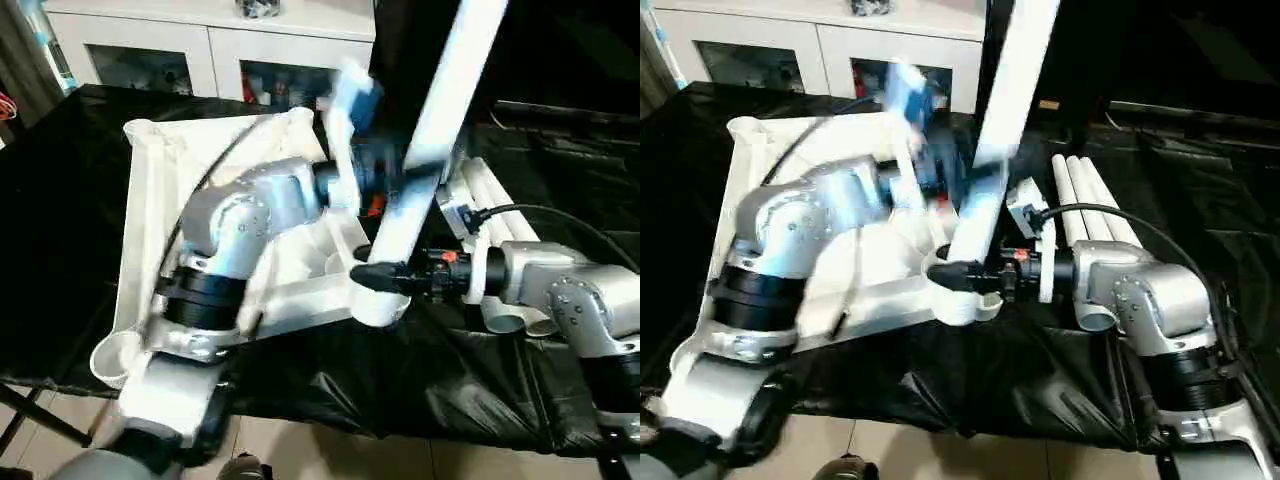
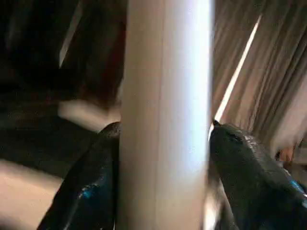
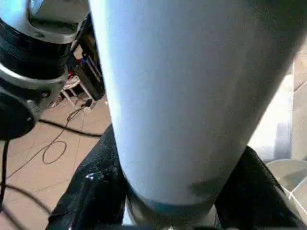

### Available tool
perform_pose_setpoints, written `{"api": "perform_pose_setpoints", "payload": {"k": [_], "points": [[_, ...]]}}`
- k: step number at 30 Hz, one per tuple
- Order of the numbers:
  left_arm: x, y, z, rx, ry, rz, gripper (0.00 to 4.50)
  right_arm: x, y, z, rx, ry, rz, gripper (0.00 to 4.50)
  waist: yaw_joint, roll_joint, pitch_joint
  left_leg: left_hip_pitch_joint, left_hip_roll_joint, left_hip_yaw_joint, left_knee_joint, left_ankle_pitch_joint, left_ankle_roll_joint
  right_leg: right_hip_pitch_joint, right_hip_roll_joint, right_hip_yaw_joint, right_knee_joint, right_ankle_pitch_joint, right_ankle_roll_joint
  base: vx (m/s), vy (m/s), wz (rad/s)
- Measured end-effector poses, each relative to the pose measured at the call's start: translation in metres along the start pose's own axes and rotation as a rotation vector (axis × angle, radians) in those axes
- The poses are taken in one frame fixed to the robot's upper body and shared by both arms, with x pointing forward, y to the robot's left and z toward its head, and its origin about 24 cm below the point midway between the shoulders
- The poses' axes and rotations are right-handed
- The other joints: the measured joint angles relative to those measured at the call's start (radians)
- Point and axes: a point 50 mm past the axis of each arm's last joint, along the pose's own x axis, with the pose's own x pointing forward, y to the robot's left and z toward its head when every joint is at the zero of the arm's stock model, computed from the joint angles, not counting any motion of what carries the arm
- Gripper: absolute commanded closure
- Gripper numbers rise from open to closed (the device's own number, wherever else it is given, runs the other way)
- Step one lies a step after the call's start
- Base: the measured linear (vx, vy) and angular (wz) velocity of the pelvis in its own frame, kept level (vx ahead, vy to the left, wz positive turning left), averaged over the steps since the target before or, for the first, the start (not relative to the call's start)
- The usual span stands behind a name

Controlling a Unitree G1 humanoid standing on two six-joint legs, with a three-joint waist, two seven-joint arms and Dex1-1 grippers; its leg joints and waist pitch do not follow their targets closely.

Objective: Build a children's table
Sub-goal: Pick table leg

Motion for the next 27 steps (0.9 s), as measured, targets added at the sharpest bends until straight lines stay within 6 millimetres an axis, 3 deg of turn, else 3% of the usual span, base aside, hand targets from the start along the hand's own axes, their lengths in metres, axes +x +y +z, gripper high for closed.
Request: {"api": "perform_pose_setpoints", "payload": {"k": [3,10,14,16,20,23,27], "points": [[0.004,-0.003,0.025,0.046,-0.161,0.012,1.34,0.003,-0.001,0.000,-0.001,-0.014,-0.010,2.59,0.001,0.003,-0.002,0.001,0.000,0.000,0.000,0.000,0.000,0.001,0.000,0.000,0.000,0.000,0.000,0.000,0.000,0.00],[-0.015,0.014,0.053,0.053,-0.423,0.191,1.34,0.007,-0.010,-0.001,0.008,-0.095,-0.103,2.59,0.003,0.002,-0.001,0.002,0.000,0.000,0.000,0.000,0.000,0.001,0.000,0.000,0.000,0.000,0.000,0.000,0.000,0.00],[-0.043,0.027,0.060,0.264,-0.332,0.359,1.34,0.005,-0.019,0.003,-0.026,-0.176,-0.246,2.59,0.006,0.002,-0.001,0.002,0.000,-0.001,-0.001,0.000,-0.001,0.001,0.000,0.000,0.000,0.000,0.000,0.000,0.000,0.00],[-0.055,0.035,0.050,0.316,-0.245,0.423,1.34,0.002,-0.023,0.004,-0.034,-0.188,-0.292,2.59,0.008,0.002,-0.001,0.001,0.000,-0.001,-0.001,0.001,-0.001,0.001,0.000,0.000,-0.001,0.000,0.000,0.000,0.000,0.00],[-0.088,0.056,0.012,0.430,0.063,0.592,1.34,-0.001,-0.033,0.006,-0.066,-0.219,-0.406,2.59,0.013,0.003,-0.001,-0.001,0.000,-0.001,-0.001,0.001,-0.002,0.000,0.000,0.000,-0.002,0.000,0.001,0.000,0.000,0.00],[-0.112,0.059,-0.016,0.556,0.344,0.553,1.34,-0.006,-0.044,0.004,-0.109,-0.209,-0.521,2.59,0.010,0.001,-0.001,-0.001,0.000,0.000,-0.002,0.001,-0.002,-0.001,0.000,0.000,-0.001,-0.001,0.001,0.000,0.000,0.00],[-0.124,0.054,-0.059,0.487,0.525,0.415,1.34,-0.010,-0.057,-0.009,-0.066,-0.174,-0.617,2.59,0.013,-0.001,0.000,-0.002,0.000,0.000,-0.003,0.002,-0.003,-0.003,0.000,0.000,-0.001,-0.001,0.001,0.000,0.000,0.00]]}}
